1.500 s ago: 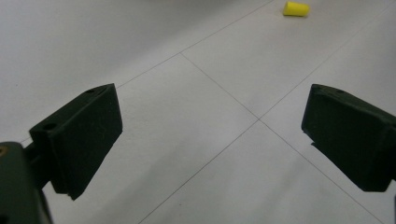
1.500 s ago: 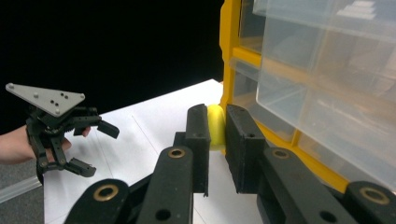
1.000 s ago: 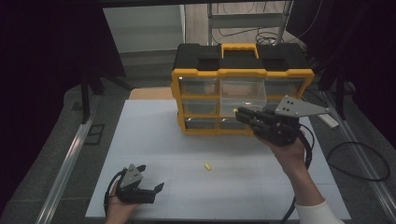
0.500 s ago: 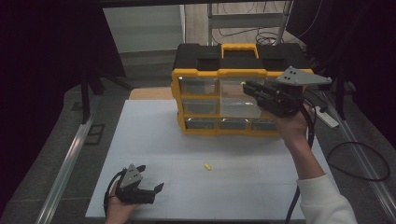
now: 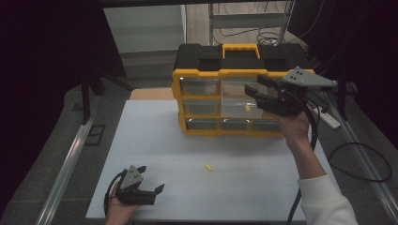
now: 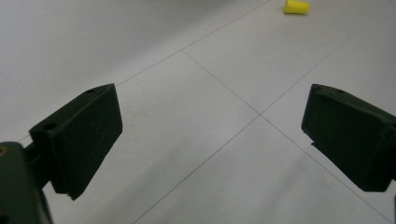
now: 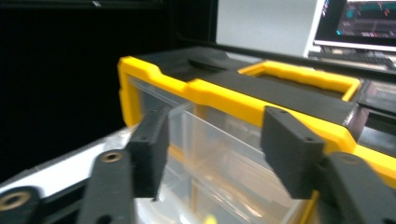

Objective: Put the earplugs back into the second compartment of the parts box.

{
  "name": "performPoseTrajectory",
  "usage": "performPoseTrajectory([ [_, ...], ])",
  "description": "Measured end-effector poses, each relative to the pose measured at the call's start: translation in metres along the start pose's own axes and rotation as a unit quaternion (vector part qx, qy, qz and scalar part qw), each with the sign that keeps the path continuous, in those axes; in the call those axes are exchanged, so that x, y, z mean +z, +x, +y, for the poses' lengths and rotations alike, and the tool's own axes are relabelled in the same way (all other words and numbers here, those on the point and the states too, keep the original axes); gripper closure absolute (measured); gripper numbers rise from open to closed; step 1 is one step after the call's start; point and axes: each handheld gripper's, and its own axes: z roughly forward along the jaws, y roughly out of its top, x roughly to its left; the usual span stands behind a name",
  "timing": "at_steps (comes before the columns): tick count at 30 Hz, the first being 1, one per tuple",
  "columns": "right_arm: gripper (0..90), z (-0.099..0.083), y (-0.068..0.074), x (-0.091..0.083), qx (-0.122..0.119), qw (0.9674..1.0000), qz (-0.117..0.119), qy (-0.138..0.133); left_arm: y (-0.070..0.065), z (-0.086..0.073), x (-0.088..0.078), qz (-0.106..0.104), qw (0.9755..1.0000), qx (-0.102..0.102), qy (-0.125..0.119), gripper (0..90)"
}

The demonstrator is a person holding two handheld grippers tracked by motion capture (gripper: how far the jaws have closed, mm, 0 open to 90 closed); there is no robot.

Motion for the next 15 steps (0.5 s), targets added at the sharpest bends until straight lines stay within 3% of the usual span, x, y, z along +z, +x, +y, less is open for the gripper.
performPoseTrajectory([
  [2,33.0,-0.001,0.004,-0.007,0.001,0.9999,0.013,-0.010,0.000,0.000,0.000,0.000,1.0000,0.000,0.000,5.2],
  [6,30.6,-0.006,0.014,-0.018,0.005,0.9985,0.050,-0.023,-0.001,0.000,0.000,-0.001,1.0000,0.000,0.002,5.2],
  [8,30.0,-0.007,0.018,-0.023,-0.001,0.9980,0.057,-0.026,-0.001,0.000,0.000,0.000,1.0000,0.000,0.002,5.2],
  [13,29.9,-0.022,0.037,-0.035,-0.008,0.9957,0.092,-0.009,-0.001,0.000,0.000,0.001,1.0000,0.000,0.002,5.2],
  [15,29.9,-0.027,0.041,-0.037,0.000,0.9947,0.102,-0.006,-0.001,0.000,0.000,0.001,1.0000,0.000,0.002,5.2],
])
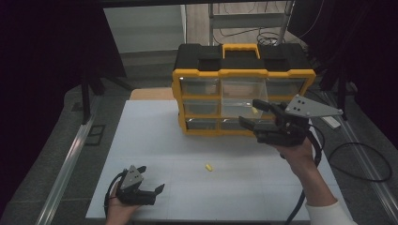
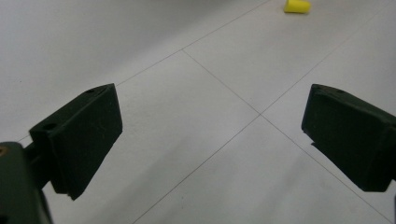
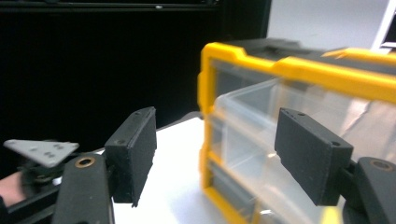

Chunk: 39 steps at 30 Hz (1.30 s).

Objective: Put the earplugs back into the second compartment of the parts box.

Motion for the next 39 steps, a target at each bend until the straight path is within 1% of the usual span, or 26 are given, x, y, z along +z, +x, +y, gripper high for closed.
performPoseTrajectory([
  [2,29.9,-0.005,0.003,-0.001,0.010,0.9998,0.015,-0.002,0.000,0.000,0.000,0.000,1.0000,0.000,0.000,5.3],
  [5,29.9,-0.013,0.010,-0.001,0.006,0.9997,0.022,0.009,0.000,0.000,0.000,0.000,1.0000,0.000,0.000,5.2],
  [7,29.8,-0.019,0.014,0.000,0.000,0.9996,0.021,0.018,0.000,0.000,0.000,-0.001,1.0000,0.000,0.000,5.3],
  [12,29.8,-0.038,0.016,0.006,0.003,0.9989,0.023,0.040,-0.001,0.000,0.000,-0.001,1.0000,0.003,0.000,5.2],
  [14,29.8,-0.045,0.016,0.009,0.009,0.9986,0.026,0.045,-0.001,0.000,0.000,0.000,1.0000,0.003,0.000,5.2],
  [17,29.7,-0.052,0.015,0.014,0.005,0.9974,0.023,0.069,-0.001,0.000,0.000,-0.001,1.0000,0.004,0.000,5.2],
  [21,29.7,-0.062,0.016,0.024,0.008,0.9959,0.027,0.086,-0.001,0.000,0.000,-0.001,1.0000,0.005,-0.001,5.2],
  [24,29.6,-0.072,0.020,0.035,0.005,0.9936,0.028,0.109,-0.001,0.000,-0.001,-0.001,1.0000,0.005,-0.002,5.2],
  [25,29.7,-0.076,0.021,0.039,0.006,0.9928,0.033,0.115,-0.001,0.000,-0.001,-0.001,1.0000,0.004,-0.003,5.2],
  [28,29.5,-0.090,0.025,0.054,0.001,0.9889,0.038,0.144,-0.001,0.000,-0.001,-0.001,1.0000,0.004,-0.003,5.2],
  [29,29.5,-0.092,0.025,0.056,0.000,0.9879,0.038,0.150,-0.001,0.000,-0.001,-0.001,1.0000,0.004,-0.003,5.2],
  [30,29.3,-0.098,0.026,0.064,0.002,0.9854,0.041,0.165,-0.001,0.000,-0.001,-0.001,1.0000,0.005,-0.003,5.2],
  [31,29.3,-0.101,0.027,0.067,0.004,0.9842,0.041,0.172,-0.001,0.000,-0.001,-0.001,1.0000,0.005,-0.003,5.2],
  [32,29.3,-0.101,0.027,0.067,0.004,0.9842,0.041,0.172,-0.001,0.000,-0.001,-0.001,1.0000,0.005,-0.003,5.2],
  [33,29.3,-0.110,0.028,0.076,0.007,0.9808,0.042,0.190,-0.001,0.000,-0.001,-0.001,1.0000,0.005,-0.003,5.2],
  [36,29.1,-0.120,0.031,0.086,0.005,0.9763,0.045,0.211,-0.001,0.000,0.000,-0.001,1.0000,0.006,-0.002,5.2],
  [38,29.1,-0.124,0.031,0.092,0.004,0.9743,0.046,0.221,-0.001,0.000,-0.001,-0.001,1.0000,0.007,-0.002,5.2],
  [39,29.1,-0.128,0.032,0.096,0.005,0.9725,0.047,0.228,-0.001,0.000,-0.001,-0.001,1.0000,0.006,-0.002,5.2],
])
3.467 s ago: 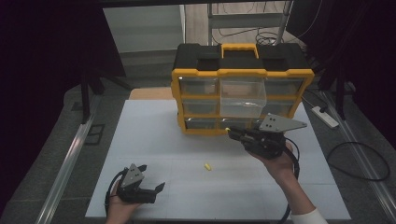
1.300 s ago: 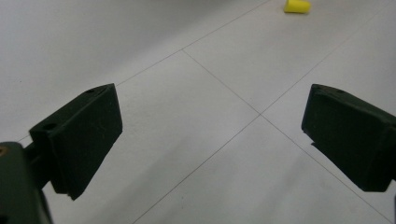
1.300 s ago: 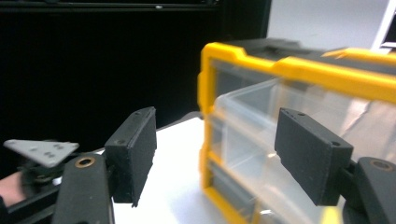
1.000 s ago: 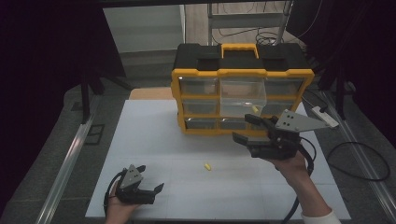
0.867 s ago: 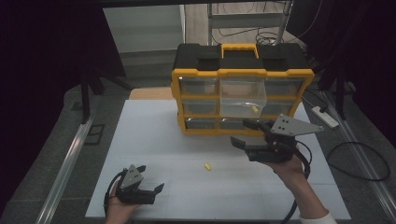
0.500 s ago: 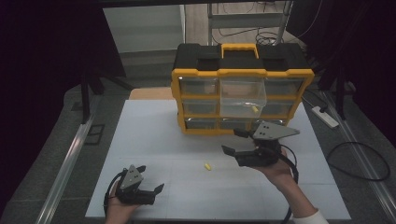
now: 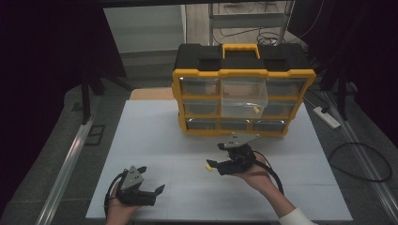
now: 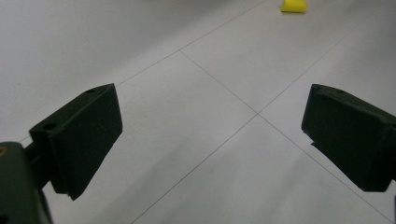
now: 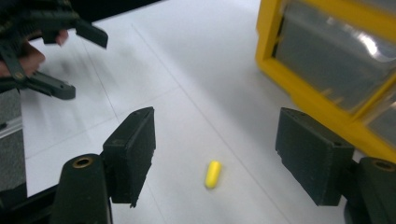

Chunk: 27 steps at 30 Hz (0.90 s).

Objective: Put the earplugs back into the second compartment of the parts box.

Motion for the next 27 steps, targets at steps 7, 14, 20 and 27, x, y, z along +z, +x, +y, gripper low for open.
performPoseTrajectory([
  [7,28.9,-0.007,0.000,0.020,0.002,0.9995,0.003,0.031,0.000,0.000,0.000,-0.002,1.0000,-0.001,0.000,5.2],
  [14,28.7,-0.016,0.000,0.038,0.004,0.9980,0.006,0.063,0.000,0.000,0.000,-0.002,1.0000,0.000,0.000,5.2],
  [20,28.7,-0.020,0.002,0.050,-0.002,0.9965,0.007,0.083,-0.001,0.000,0.000,-0.002,1.0000,0.001,0.001,5.3],
  [27,29.5,-0.029,-0.003,0.066,-0.006,0.9936,-0.017,0.111,-0.001,0.000,0.001,-0.003,1.0000,0.004,0.002,5.3],
])
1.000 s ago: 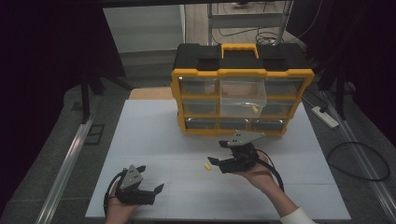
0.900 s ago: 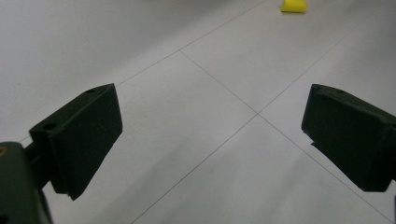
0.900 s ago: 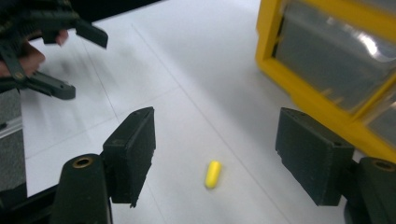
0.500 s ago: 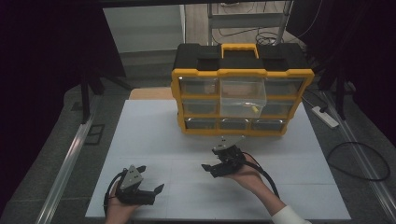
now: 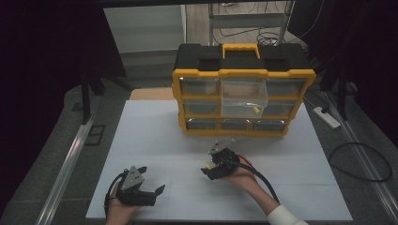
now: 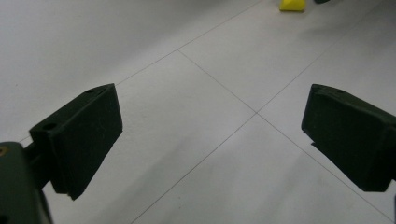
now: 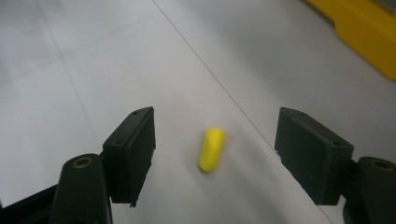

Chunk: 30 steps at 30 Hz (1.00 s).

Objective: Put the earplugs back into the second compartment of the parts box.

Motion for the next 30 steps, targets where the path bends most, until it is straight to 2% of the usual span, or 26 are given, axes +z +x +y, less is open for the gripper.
performPoseTrajectory([
  [4,31.8,-0.004,0.000,0.008,-0.004,0.9999,-0.009,0.013,0.000,0.000,0.000,-0.001,1.0000,0.002,0.001,5.3],
  [9,39.4,-0.006,0.003,0.012,-0.009,0.9996,-0.019,0.018,-0.001,0.000,0.000,-0.002,1.0000,0.003,0.001,5.4],
  [12,51.8,-0.008,0.003,0.014,-0.006,0.9997,-0.015,0.019,-0.001,0.000,0.000,-0.001,1.0000,0.003,0.001,5.4],
  [14,66.3,-0.008,0.002,0.012,-0.004,0.9998,-0.013,0.017,-0.001,0.000,0.000,-0.002,1.0000,0.004,0.001,5.5],
  [17,79.3,-0.008,0.000,0.011,0.005,0.9999,-0.005,0.016,-0.001,0.000,0.000,-0.001,1.0000,0.004,0.001,5.5],
  [21,79.9,-0.007,-0.002,0.006,0.014,0.9999,0.002,0.002,-0.001,0.000,0.000,-0.002,1.0000,0.003,0.000,5.5],
  [25,79.9,-0.004,-0.004,-0.004,0.023,0.9994,0.013,-0.022,-0.001,0.000,0.000,-0.002,1.0000,0.004,0.000,5.5],
  [30,79.9,0.002,-0.004,-0.027,0.032,0.9971,0.020,-0.067,0.000,0.000,0.000,-0.002,1.0000,0.004,0.001,5.5],
])
